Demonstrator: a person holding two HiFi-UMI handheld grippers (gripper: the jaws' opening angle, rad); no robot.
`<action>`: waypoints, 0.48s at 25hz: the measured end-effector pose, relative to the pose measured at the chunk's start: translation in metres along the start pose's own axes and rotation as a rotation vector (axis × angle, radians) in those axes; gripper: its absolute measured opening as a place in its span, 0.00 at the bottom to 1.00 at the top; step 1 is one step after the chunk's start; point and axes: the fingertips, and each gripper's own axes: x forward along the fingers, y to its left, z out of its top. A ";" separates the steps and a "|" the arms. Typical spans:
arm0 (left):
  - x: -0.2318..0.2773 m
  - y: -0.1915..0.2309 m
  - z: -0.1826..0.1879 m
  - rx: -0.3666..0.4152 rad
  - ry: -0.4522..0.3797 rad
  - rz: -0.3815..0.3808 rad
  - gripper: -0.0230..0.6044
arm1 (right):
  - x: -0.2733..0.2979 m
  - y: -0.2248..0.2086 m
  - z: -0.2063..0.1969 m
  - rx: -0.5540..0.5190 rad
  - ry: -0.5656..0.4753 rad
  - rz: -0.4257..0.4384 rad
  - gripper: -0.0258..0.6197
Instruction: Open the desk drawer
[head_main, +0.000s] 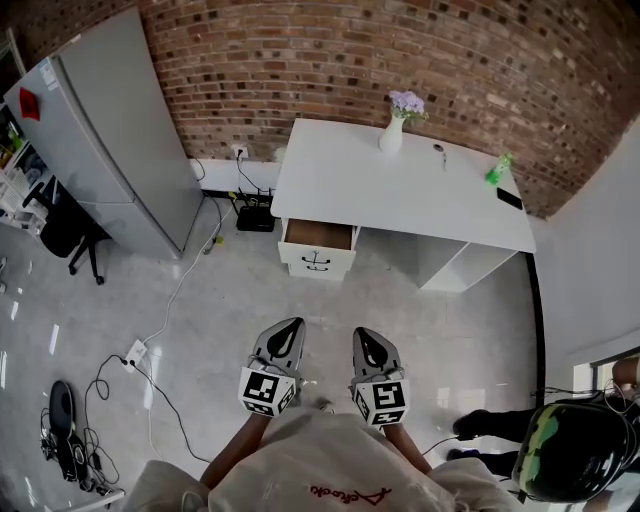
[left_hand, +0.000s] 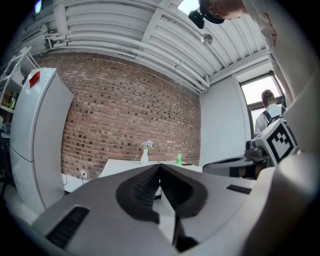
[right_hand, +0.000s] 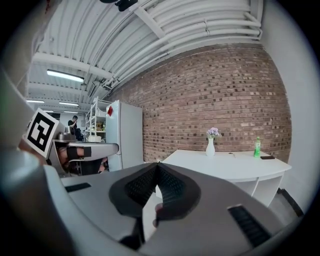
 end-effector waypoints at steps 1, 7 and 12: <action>-0.001 -0.002 0.000 0.006 -0.001 0.002 0.06 | -0.002 0.000 0.000 -0.003 -0.001 0.001 0.06; -0.007 -0.010 -0.001 0.014 -0.006 0.009 0.06 | -0.013 0.002 -0.003 -0.009 -0.004 0.006 0.07; -0.005 -0.012 0.002 0.019 -0.013 0.015 0.06 | -0.017 -0.002 -0.002 -0.010 -0.009 0.002 0.06</action>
